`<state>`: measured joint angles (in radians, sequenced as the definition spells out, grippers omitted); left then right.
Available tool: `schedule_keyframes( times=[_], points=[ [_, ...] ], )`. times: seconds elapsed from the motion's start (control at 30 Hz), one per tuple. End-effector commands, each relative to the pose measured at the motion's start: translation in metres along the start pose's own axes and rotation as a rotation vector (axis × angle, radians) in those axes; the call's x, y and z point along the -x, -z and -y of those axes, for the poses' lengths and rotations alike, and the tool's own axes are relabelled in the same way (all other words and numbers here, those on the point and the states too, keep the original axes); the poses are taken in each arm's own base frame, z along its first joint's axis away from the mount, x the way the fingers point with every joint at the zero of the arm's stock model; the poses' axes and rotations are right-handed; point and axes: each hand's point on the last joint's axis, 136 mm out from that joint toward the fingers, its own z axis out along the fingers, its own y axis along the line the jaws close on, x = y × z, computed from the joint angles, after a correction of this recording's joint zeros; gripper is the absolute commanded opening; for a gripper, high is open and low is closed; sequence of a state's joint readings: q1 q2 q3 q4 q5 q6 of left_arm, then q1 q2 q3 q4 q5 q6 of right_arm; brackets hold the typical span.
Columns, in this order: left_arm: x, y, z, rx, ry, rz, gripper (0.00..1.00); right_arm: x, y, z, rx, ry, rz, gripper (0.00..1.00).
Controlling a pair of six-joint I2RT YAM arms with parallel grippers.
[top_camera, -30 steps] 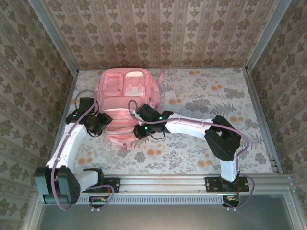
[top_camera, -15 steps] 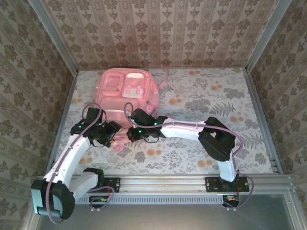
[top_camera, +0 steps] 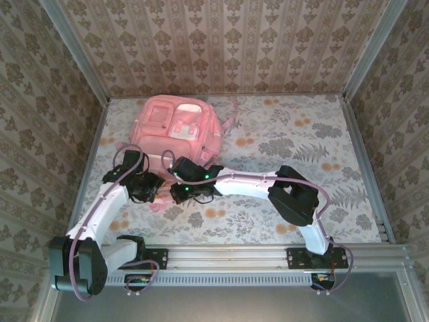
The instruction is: Pack the student bag
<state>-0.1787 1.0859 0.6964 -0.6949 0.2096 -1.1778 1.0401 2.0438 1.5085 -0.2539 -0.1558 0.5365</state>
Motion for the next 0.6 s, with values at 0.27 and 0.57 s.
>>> schedule_keyframes(
  times=[0.27,0.57],
  points=[
    [0.023,0.007,0.002,0.008,-0.022,0.088,0.09,-0.011,0.018,0.039,-0.189,0.149,-0.110,0.00],
    [0.025,0.013,0.004,-0.005,-0.038,0.097,0.05,-0.014,0.026,0.061,-0.217,0.116,-0.123,0.00]
  ],
)
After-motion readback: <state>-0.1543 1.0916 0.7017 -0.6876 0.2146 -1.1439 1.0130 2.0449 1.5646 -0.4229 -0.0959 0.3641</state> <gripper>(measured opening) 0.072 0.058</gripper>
